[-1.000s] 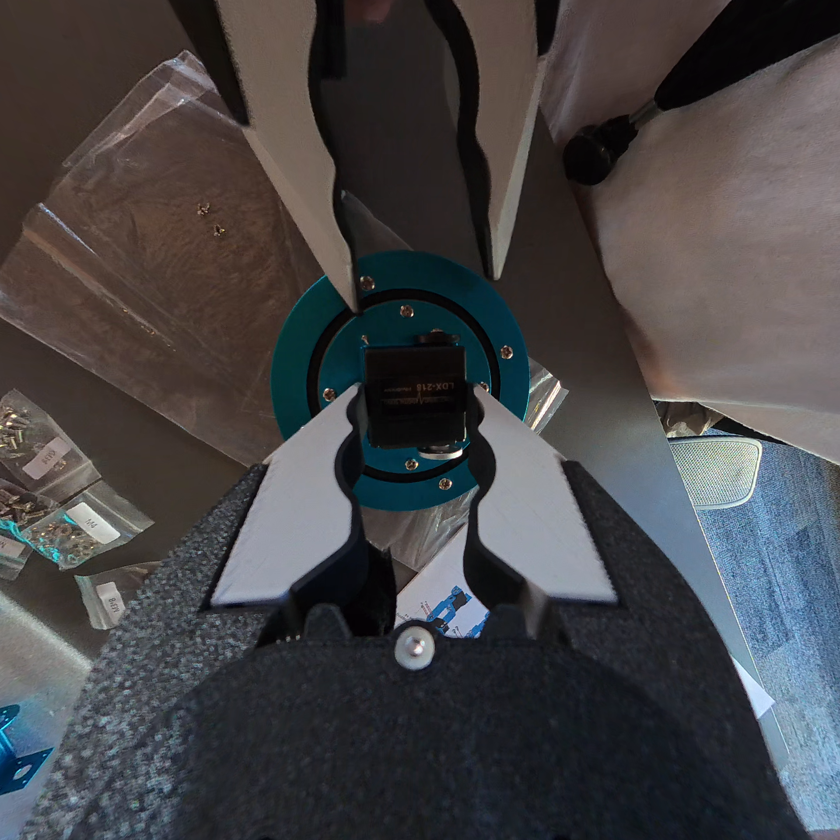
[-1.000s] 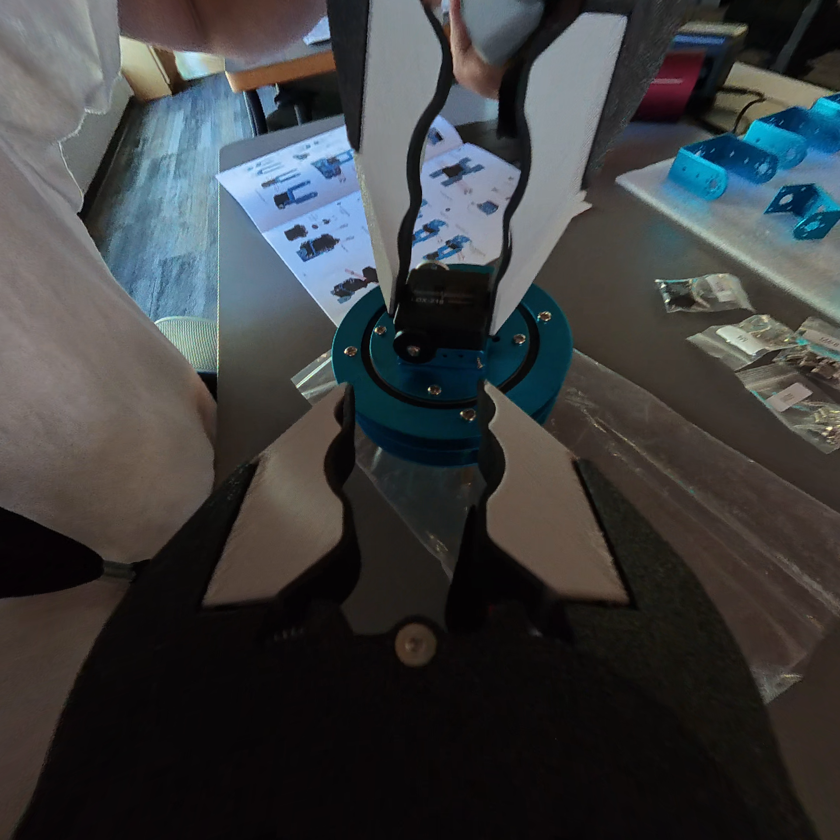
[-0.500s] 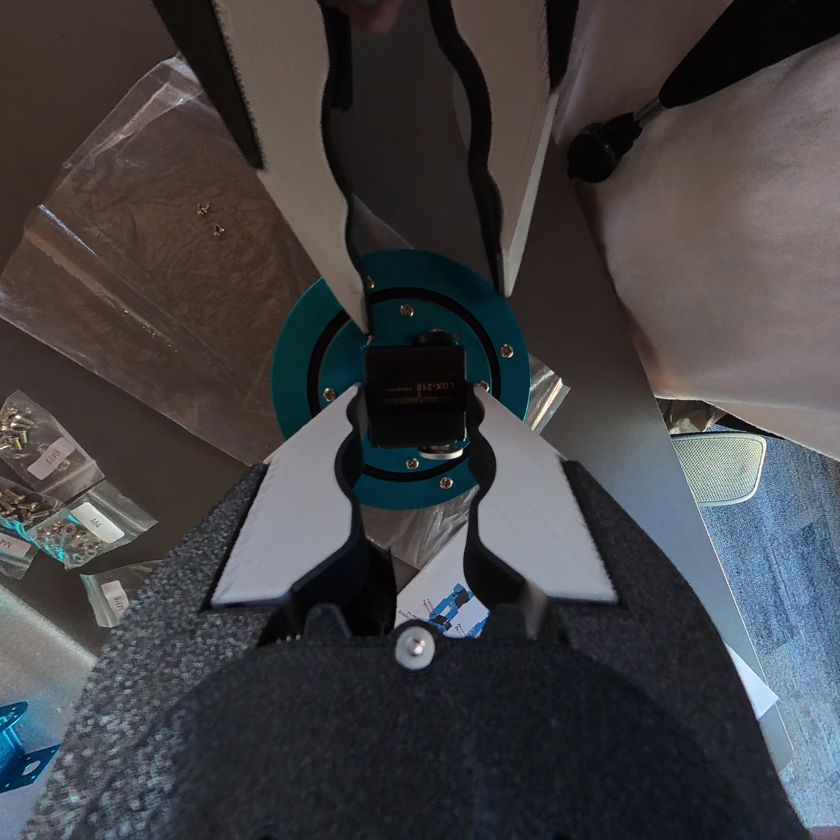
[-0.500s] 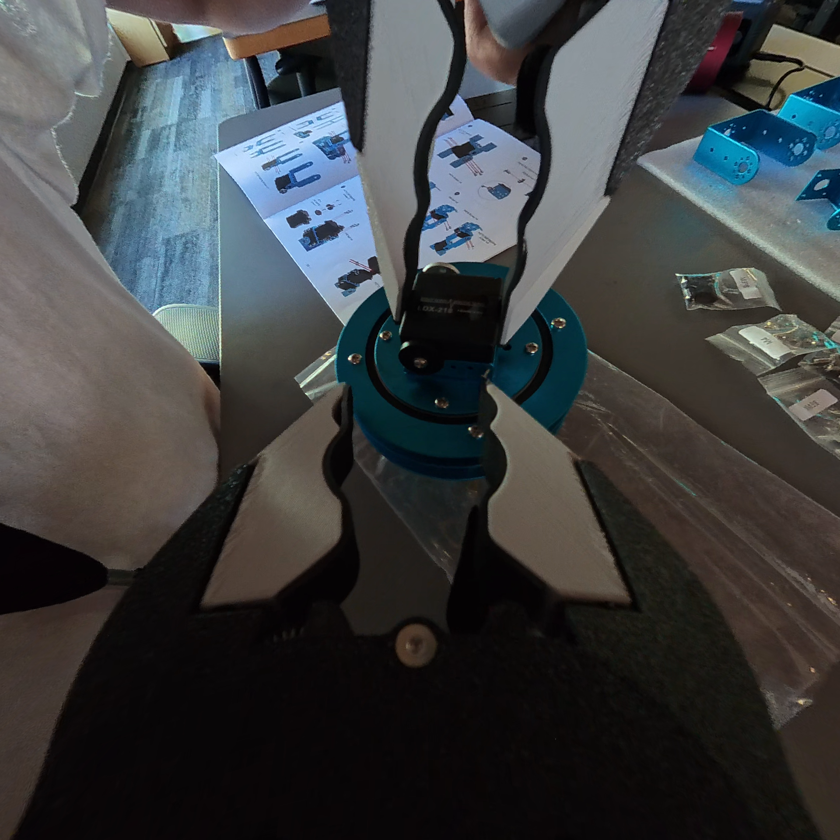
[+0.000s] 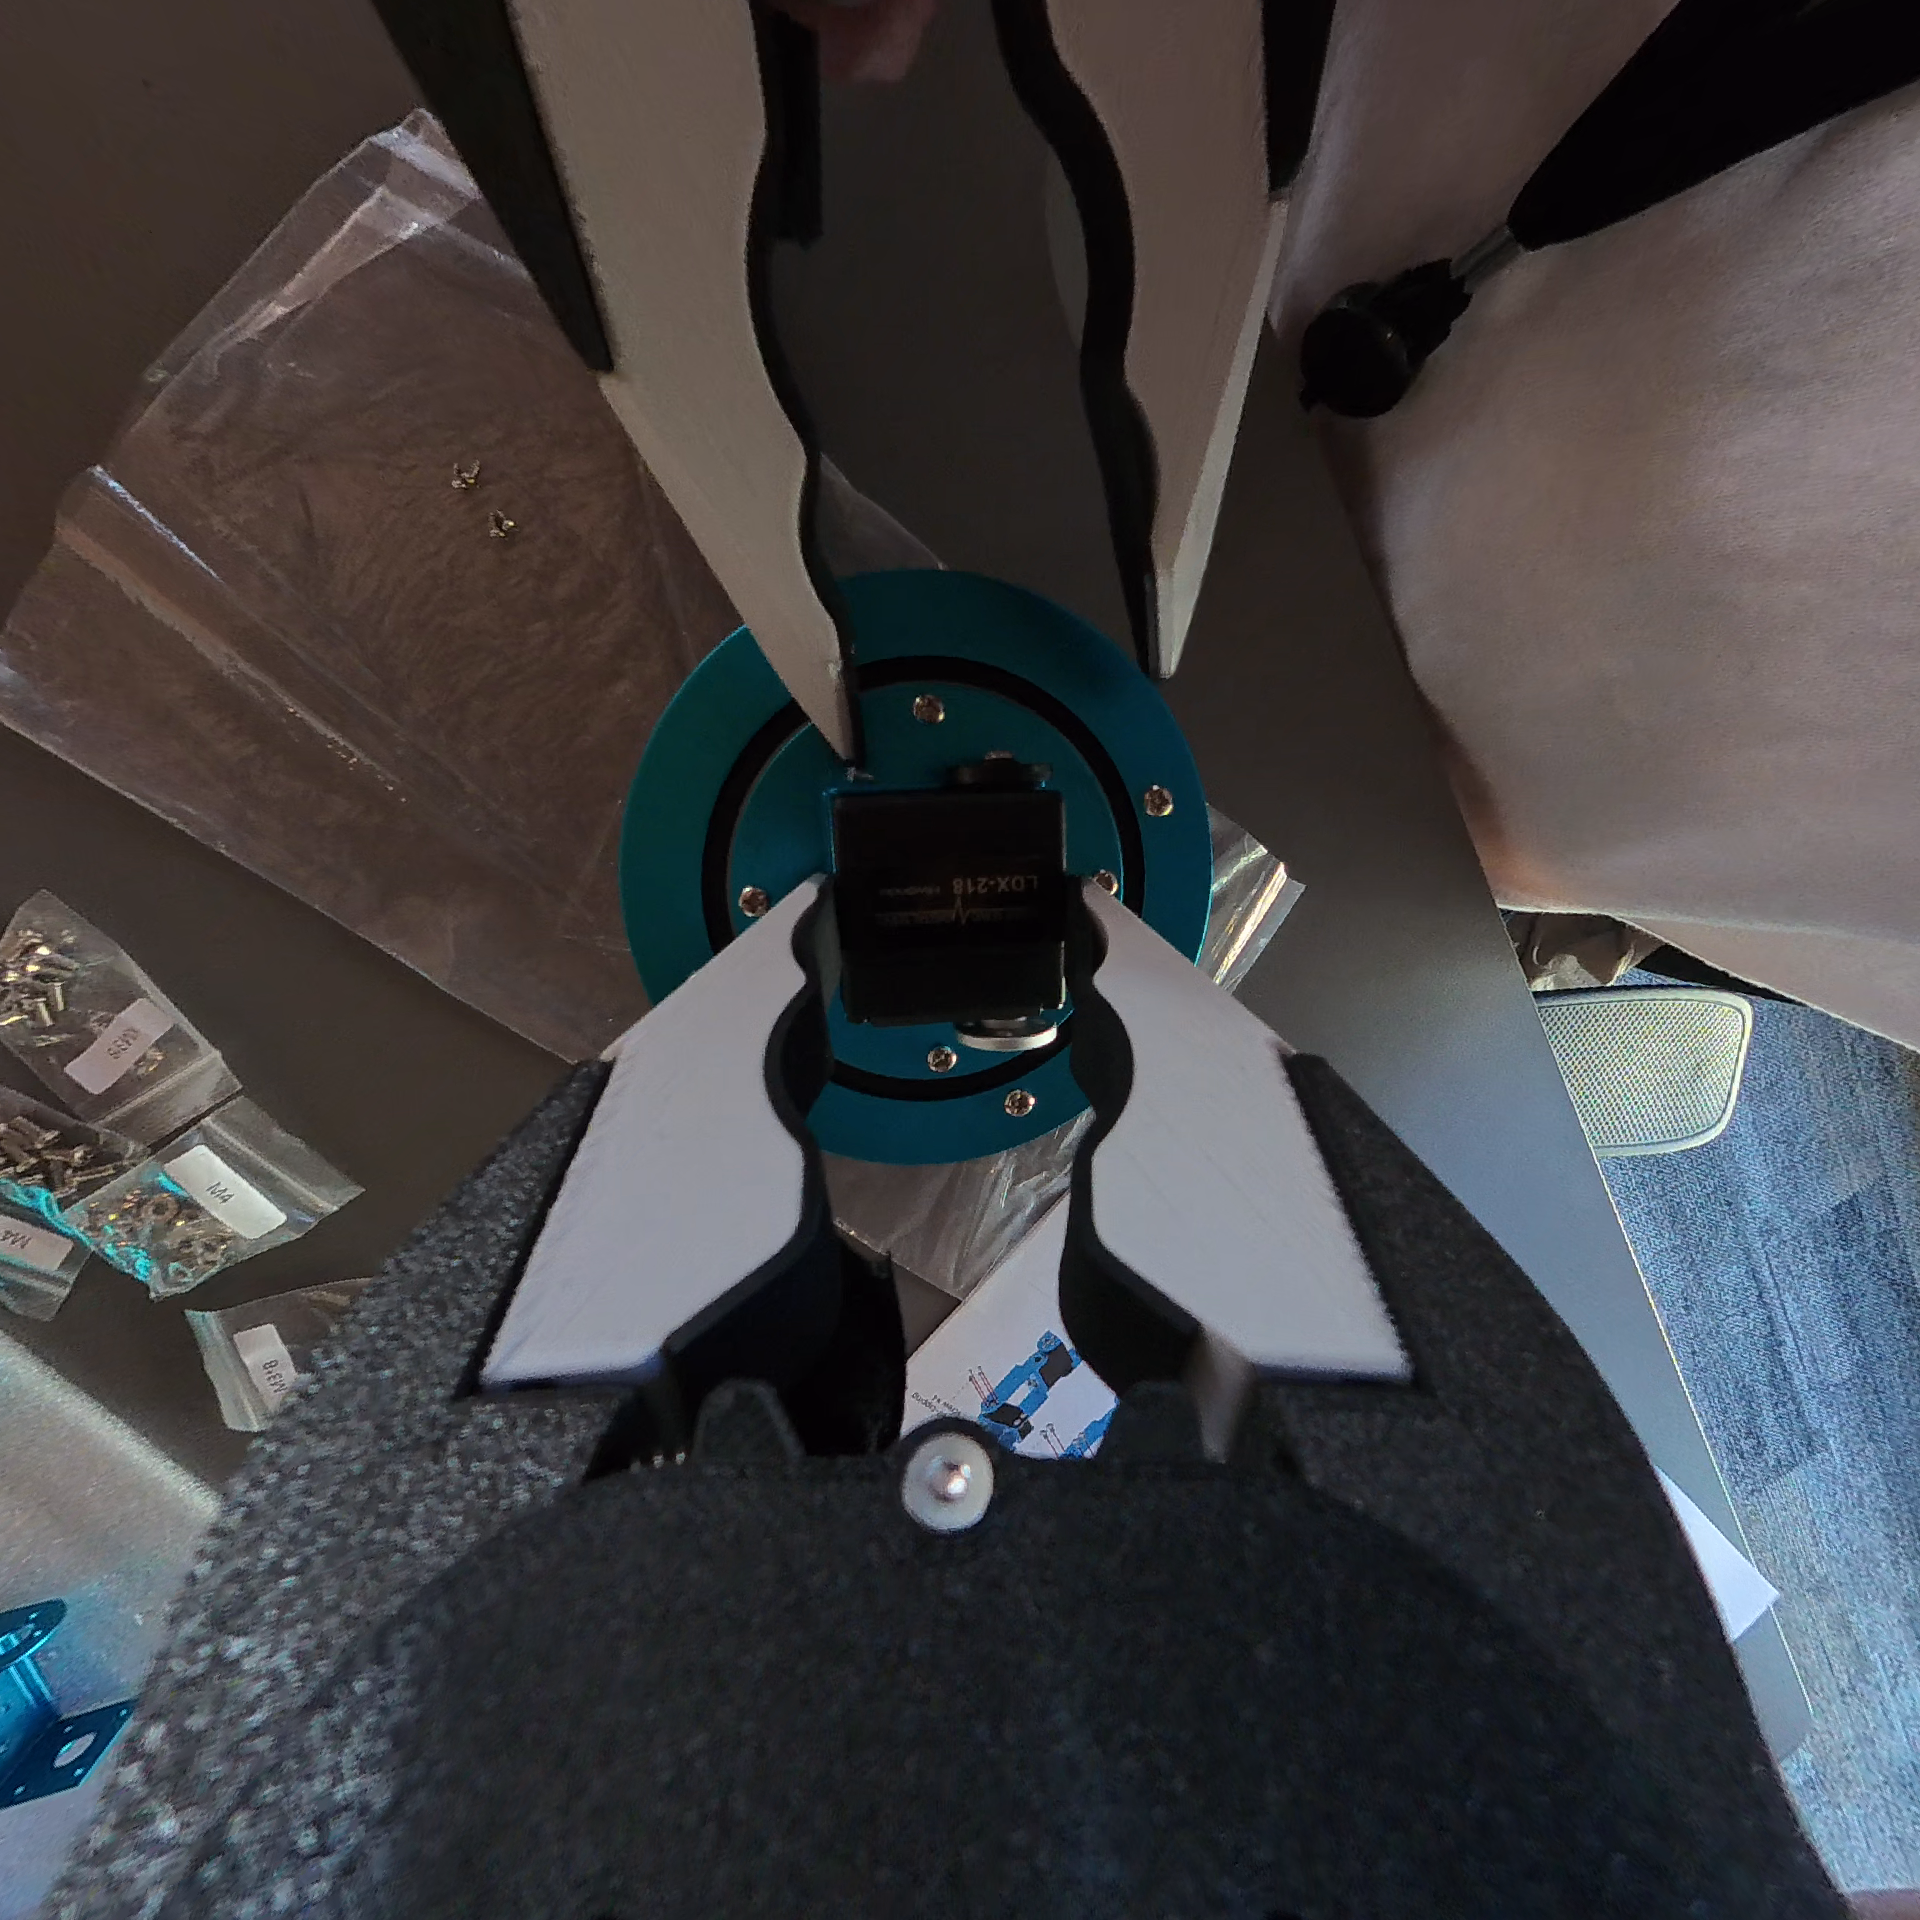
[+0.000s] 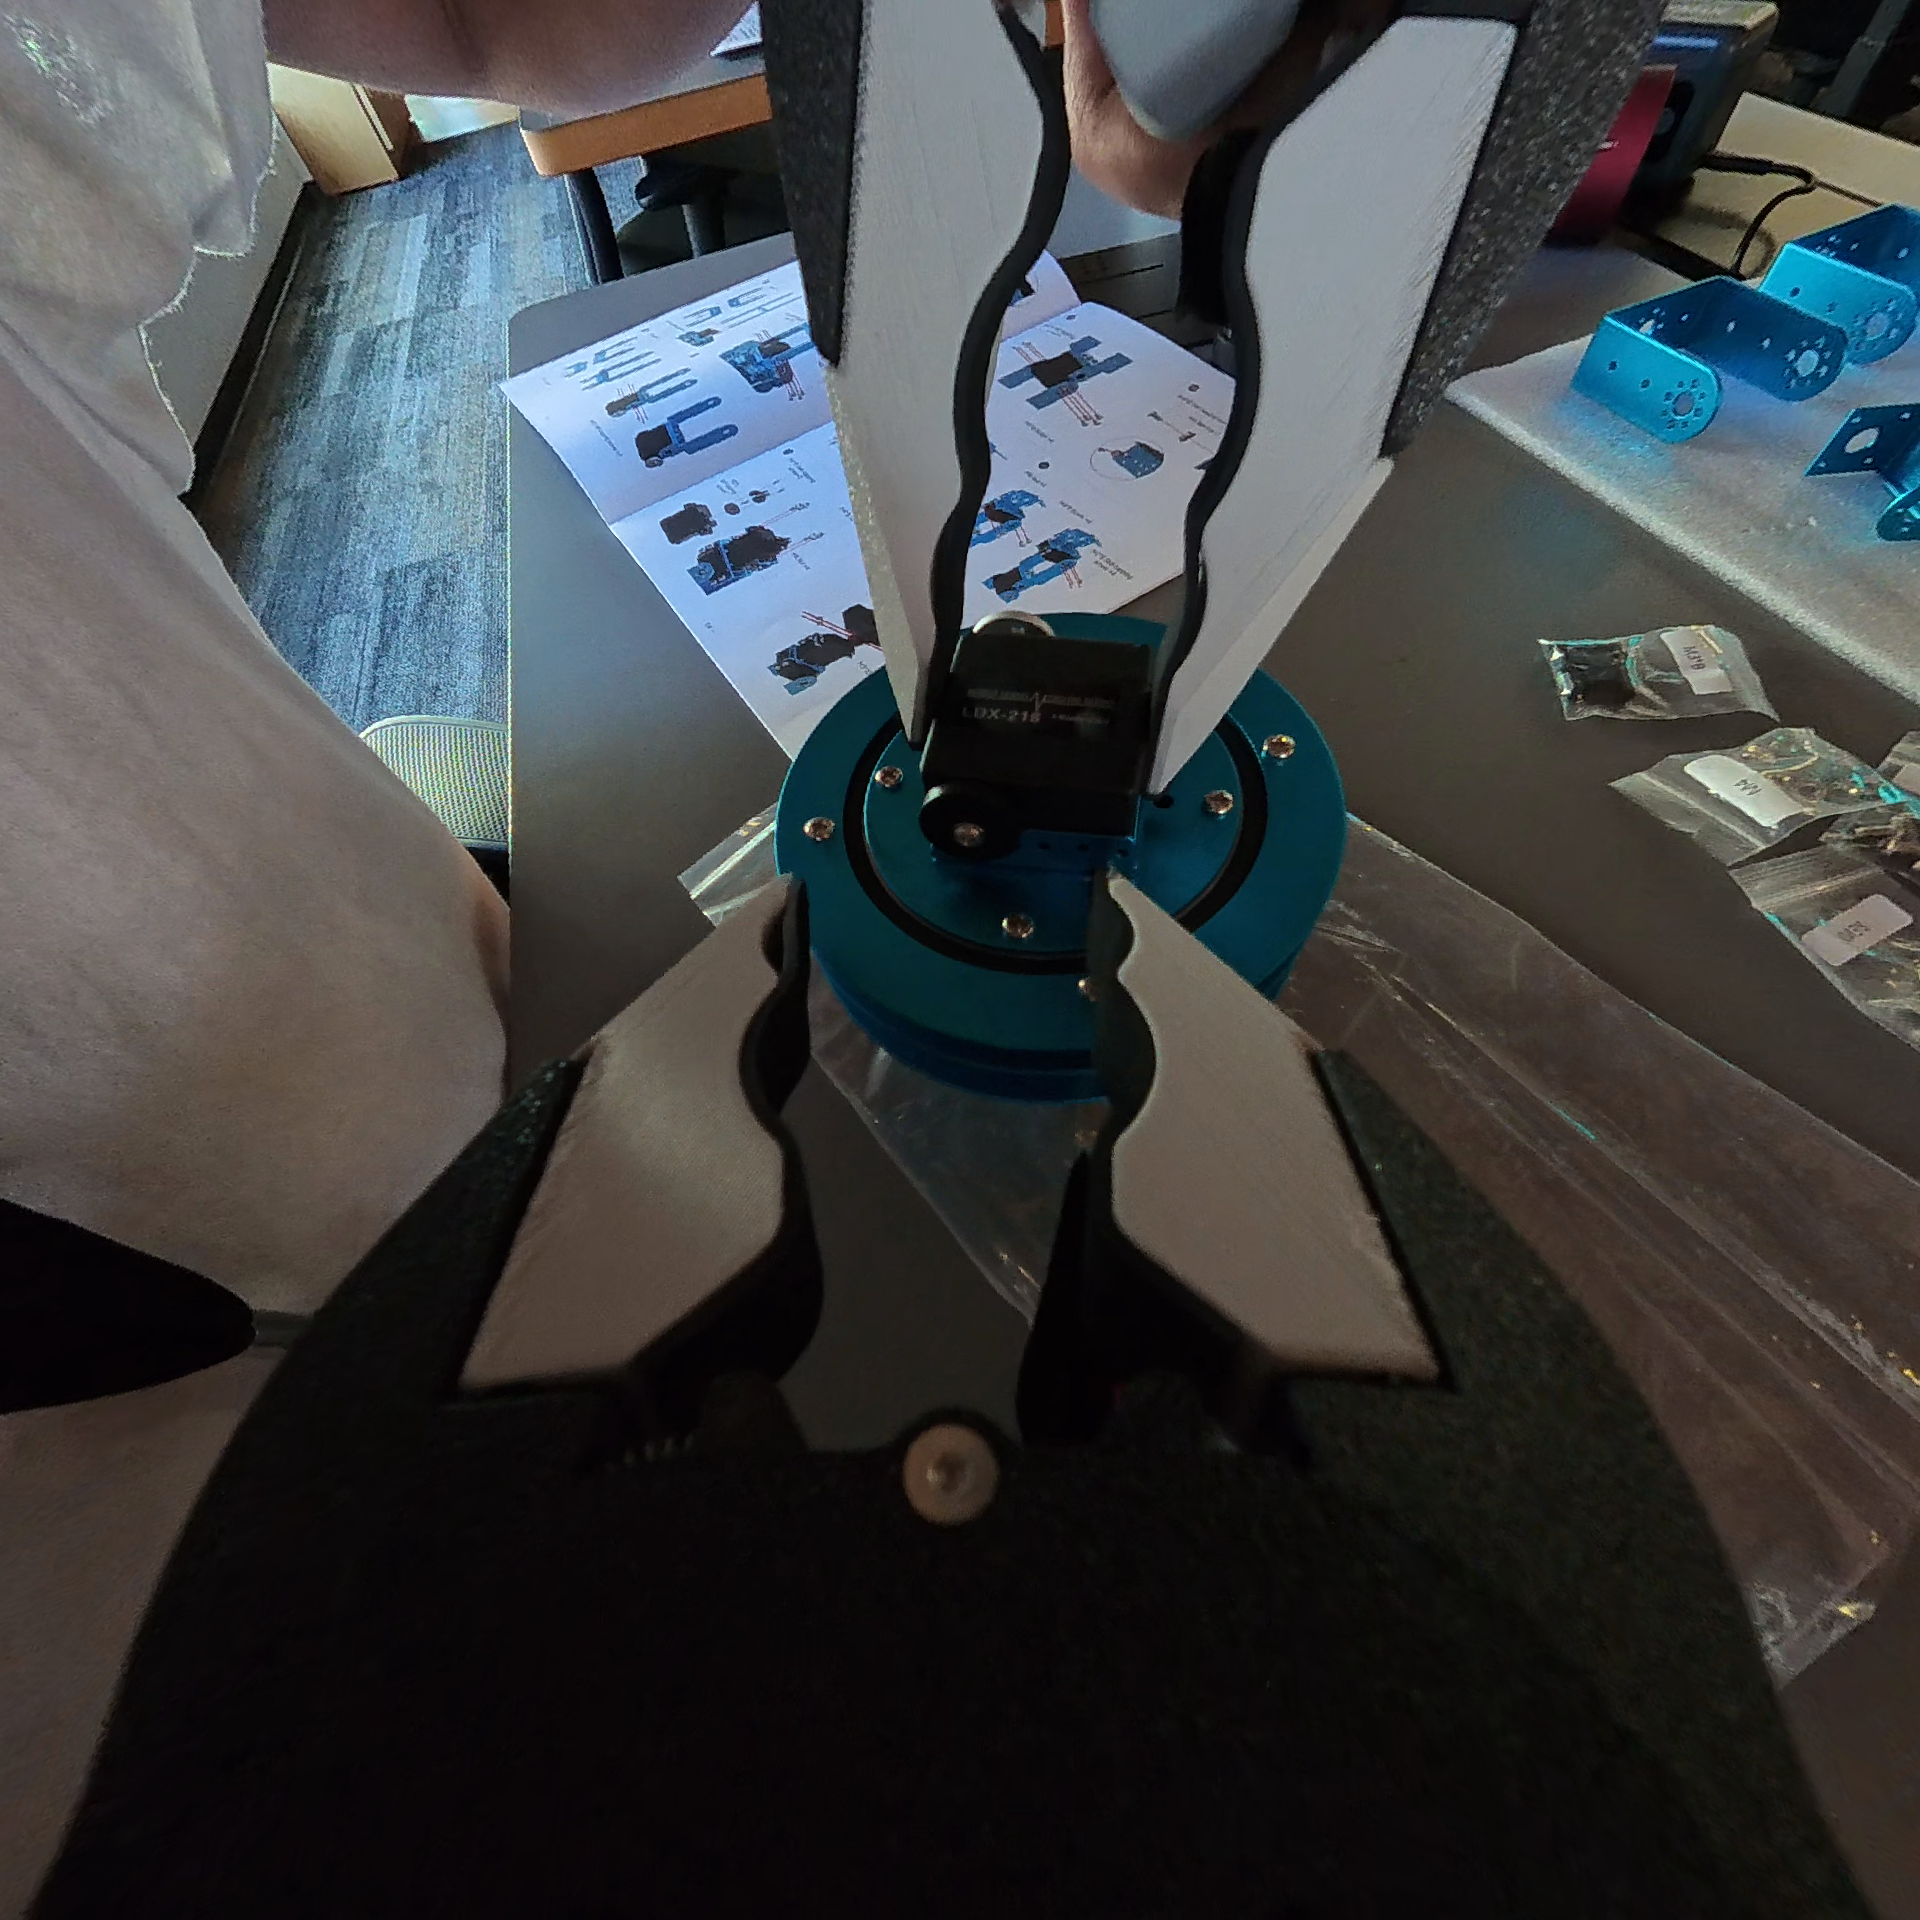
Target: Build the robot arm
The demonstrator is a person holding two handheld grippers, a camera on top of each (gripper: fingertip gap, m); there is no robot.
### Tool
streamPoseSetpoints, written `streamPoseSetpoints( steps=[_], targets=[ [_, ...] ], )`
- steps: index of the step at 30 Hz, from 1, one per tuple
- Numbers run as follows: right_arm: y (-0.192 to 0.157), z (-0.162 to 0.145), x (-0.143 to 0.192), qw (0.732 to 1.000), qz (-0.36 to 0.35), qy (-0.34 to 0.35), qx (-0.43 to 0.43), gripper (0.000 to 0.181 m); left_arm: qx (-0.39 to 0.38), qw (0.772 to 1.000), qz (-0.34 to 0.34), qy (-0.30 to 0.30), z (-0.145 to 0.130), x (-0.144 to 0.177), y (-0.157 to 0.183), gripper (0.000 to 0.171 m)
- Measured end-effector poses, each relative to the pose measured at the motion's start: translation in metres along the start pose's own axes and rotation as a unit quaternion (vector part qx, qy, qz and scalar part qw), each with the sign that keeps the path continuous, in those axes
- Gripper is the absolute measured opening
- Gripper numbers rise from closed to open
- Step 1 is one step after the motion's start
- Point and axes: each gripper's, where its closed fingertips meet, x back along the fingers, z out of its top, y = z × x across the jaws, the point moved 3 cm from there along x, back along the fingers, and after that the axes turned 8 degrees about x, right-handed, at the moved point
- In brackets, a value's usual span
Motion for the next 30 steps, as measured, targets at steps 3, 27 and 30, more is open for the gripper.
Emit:
streamPoseSetpoints(
  steps=[3,27,30],
  targets=[
    [0.002,-0.002,0.002,1.000,-0.006,-0.001,-0.005,0.052,0.001,1.000,-0.001,0.000,0.000,0.000,0.000,0.043],
    [0.009,-0.005,0.063,0.986,-0.144,0.088,0.002,0.021,0.040,0.987,0.113,0.103,-0.003,0.004,0.000,0.055],
    [-0.003,-0.010,0.074,0.982,-0.164,0.093,-0.006,0.024,0.071,0.961,0.170,0.204,-0.005,0.026,0.014,0.054]
  ],
)
